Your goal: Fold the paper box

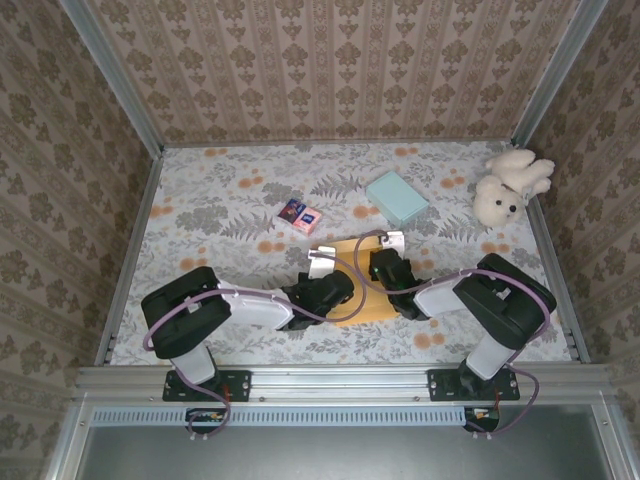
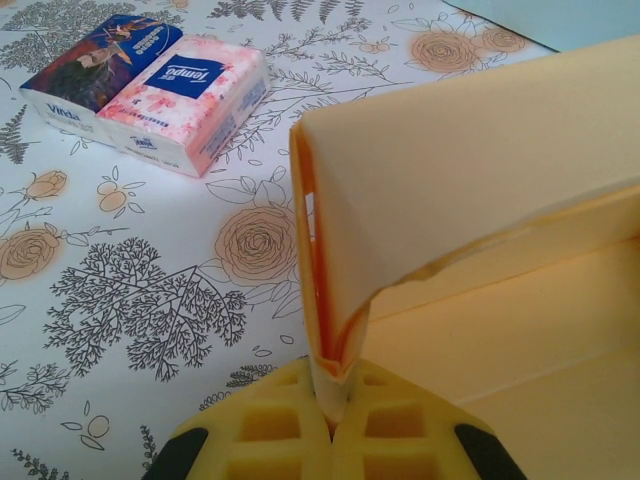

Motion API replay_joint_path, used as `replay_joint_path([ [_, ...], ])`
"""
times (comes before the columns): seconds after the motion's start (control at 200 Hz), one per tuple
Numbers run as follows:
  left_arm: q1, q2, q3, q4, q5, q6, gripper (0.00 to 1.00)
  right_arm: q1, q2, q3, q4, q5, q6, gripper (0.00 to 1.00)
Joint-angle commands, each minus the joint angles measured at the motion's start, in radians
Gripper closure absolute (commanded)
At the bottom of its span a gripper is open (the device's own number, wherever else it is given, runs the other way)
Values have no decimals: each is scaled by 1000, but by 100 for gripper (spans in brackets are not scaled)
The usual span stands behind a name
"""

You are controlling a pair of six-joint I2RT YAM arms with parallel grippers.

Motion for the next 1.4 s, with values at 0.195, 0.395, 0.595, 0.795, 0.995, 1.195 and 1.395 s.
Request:
replay_joint_path([
  [0.195, 10, 15, 3, -149, -23, -34, 100, -6, -19, -24, -47, 25, -10, 67],
  [0.395, 12, 11, 4, -155, -24, -40, 100, -6, -54, -24, -146, 113, 19, 77],
  [0.595, 12, 13, 12, -167, -28, -48, 100, 36, -111, 0, -344, 402, 112, 81],
  [0.795, 12, 27, 24, -168, -33, -45, 100, 51, -174, -62, -196, 250, 48, 72],
  [0.995, 17, 47, 38, -157, -39, -16, 100, 52, -277, -65, -217, -53, 41, 53],
  [1.195, 40, 63, 40, -148, -42, 14, 100, 53, -489, -115, -347, -175, 47, 42],
  [1.395, 48, 66, 3, -15, -14, 141, 100, 54, -736, -84, -601, -194, 9, 36],
])
